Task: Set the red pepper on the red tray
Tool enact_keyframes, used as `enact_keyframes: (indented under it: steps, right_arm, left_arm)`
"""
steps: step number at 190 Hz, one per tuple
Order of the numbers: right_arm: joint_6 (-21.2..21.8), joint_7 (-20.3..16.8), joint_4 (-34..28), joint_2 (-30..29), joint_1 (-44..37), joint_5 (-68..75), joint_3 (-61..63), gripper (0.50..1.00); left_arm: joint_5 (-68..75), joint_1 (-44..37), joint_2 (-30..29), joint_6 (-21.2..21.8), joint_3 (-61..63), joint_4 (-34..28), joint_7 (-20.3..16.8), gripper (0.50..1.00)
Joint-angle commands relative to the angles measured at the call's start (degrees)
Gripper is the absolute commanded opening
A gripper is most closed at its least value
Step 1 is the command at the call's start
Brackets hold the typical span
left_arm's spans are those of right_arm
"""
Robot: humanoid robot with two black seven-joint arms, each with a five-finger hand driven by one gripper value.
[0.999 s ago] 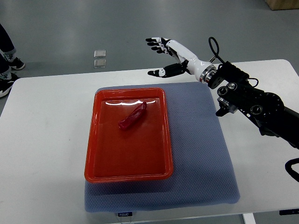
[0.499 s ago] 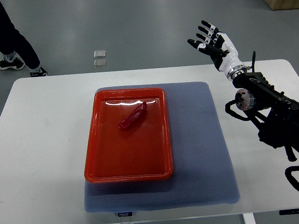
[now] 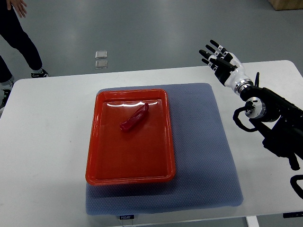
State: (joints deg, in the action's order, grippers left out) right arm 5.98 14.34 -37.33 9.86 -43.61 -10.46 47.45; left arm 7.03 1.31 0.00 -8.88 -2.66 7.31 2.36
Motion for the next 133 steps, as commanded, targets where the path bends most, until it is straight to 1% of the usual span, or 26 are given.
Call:
enact_keyframes:
  steps: [1, 40, 61, 84, 133]
  right_arm:
    - [0.3, 0.1, 1.1, -0.5, 0.0, 0.1, 0.4, 0.905]
    - [0.0, 0.1, 2.6, -3.0, 1.4, 1.1, 7.2, 0.911]
    - [-0.3, 0.2, 2.6, -3.9, 2.0, 1.1, 7.5, 0.913]
    - [-1.2, 2.0, 2.7, -4.1, 2.1, 1.0, 7.3, 0.913]
    - [-1.2, 2.3, 2.7, -4.2, 2.1, 1.0, 6.9, 0.913]
  left_arm:
    - [0.0, 0.0, 0.0, 0.0, 0.0, 0.1, 0.0, 1.0]
    - [0.0, 0.0, 0.0, 0.0, -0.1, 0.1, 0.0, 1.0]
    - [0.0, 0.0, 0.0, 0.0, -0.1, 0.0, 0.0, 1.0]
    - [0.0, 0.0, 0.0, 0.0, 0.0, 0.0, 0.0, 1.0]
    - [0.0, 0.0, 0.0, 0.0, 0.0, 0.0, 0.0, 1.0]
